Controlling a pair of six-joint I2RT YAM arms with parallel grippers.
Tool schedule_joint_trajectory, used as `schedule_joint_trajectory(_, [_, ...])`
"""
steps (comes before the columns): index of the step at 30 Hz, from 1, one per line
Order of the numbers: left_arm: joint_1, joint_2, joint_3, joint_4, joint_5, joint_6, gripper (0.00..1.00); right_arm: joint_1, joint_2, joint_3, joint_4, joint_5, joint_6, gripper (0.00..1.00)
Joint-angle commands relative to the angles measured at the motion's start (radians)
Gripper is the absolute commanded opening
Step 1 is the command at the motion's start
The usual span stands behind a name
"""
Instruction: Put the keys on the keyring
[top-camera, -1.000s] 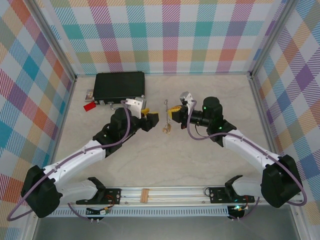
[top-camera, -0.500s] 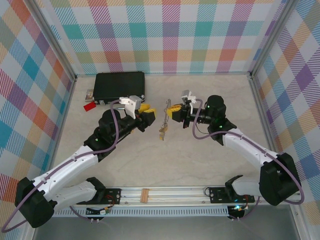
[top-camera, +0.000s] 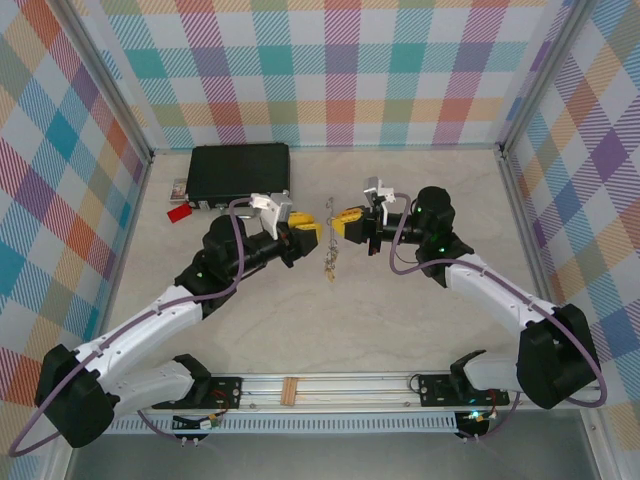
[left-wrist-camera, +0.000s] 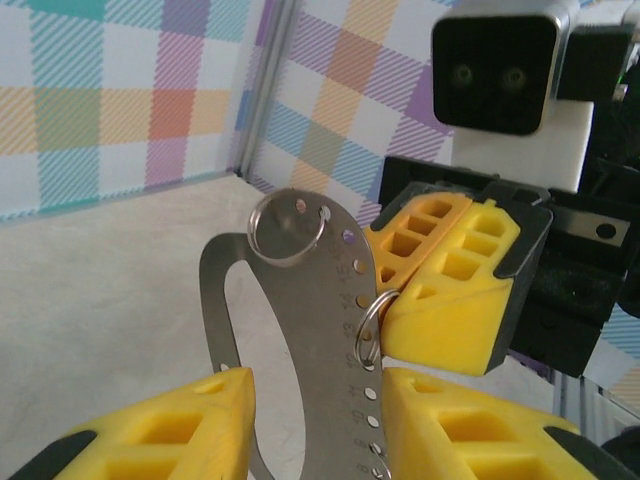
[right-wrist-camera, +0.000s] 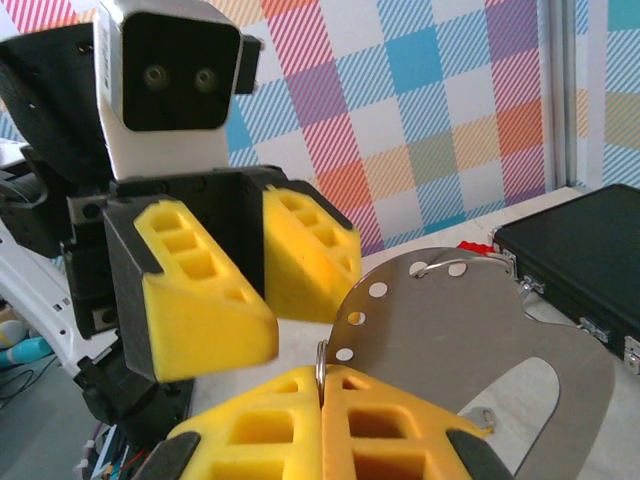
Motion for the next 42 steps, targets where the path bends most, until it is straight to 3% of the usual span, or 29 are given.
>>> schedule_joint_trajectory(1, [0.014, 0.024, 0.025, 0.069, 0.094, -0.018, 0.37, -0.009, 0.016, 0.039, 0.049, -0.053, 0.024, 0.00])
schedule_joint_trajectory(22, [0.047, 0.107, 0.068, 0.137, 0.250, -0.056, 0.25, -0.013, 0.035, 0.042, 0.047, -0.101, 0.049, 0.00])
schedule_joint_trajectory(32, [0.049, 0.114, 0.071, 0.131, 0.264, -0.054, 0.00, -0.022, 0.043, 0.042, 0.050, -0.101, 0.058, 0.00])
schedule_joint_trajectory(35, [0.049, 0.113, 0.070, 0.132, 0.264, -0.055, 0.00, -0.025, 0.049, 0.042, 0.049, -0.101, 0.063, 0.00])
schedule_joint_trajectory(36, [0.049, 0.113, 0.068, 0.133, 0.265, -0.055, 0.00, -0.025, 0.050, 0.043, 0.049, -0.102, 0.064, 0.03])
schedule_joint_trajectory(38, [0.049, 0.112, 0.067, 0.135, 0.260, -0.054, 0.00, -0.025, 0.052, 0.043, 0.048, -0.102, 0.070, 0.24])
schedule_joint_trajectory(42, [0.049, 0.107, 0.058, 0.151, 0.230, -0.061, 0.00, -0.031, 0.032, 0.034, 0.015, -0.059, 0.069, 0.39])
